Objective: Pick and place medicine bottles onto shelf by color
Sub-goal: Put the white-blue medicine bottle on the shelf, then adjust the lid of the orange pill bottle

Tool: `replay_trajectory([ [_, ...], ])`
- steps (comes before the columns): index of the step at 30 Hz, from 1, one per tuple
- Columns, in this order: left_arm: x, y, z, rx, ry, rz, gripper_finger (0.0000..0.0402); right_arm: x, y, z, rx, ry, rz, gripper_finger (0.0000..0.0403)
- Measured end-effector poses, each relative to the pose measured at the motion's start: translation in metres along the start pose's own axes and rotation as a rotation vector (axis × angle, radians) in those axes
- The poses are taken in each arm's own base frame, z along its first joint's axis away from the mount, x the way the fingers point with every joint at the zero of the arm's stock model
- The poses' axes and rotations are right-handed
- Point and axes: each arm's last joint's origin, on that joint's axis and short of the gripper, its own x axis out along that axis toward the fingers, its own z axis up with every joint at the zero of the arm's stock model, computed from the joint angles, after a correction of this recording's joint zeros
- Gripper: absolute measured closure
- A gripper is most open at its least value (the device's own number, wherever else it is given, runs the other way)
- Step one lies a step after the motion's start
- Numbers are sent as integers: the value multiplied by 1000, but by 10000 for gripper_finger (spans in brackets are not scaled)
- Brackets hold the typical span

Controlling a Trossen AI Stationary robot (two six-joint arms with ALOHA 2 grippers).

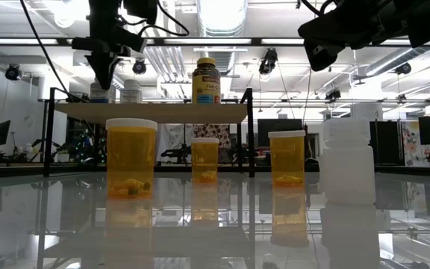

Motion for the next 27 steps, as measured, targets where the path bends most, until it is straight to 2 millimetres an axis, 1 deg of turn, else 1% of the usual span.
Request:
replay_trajectory([
  [6,-5,1,0,-3,-8,0,394,0,0,0,0,1,0,394],
  [10,-16,0,0,-80,-30,-2,394,0,0,0,1,1,0,394],
  [12,-22,-3,2,-138,-59,-42,394,0,0,0,1,1,0,394],
  [14,-29,-10,4,-184,-103,-124,394,0,0,0,0,1,0,394],
  [16,-36,-20,8,-206,-155,-204,394,0,0,0,0,1,-1,394],
  [18,-44,-34,13,-201,-246,-248,394,1,0,-1,1,7,-1,394],
  [23,-67,-75,20,-70,-474,-297,394,8,-2,-7,8,36,-2,394],
  [27,-90,-108,21,35,-691,-354,394,16,-3,-12,28,39,-3,394],
])
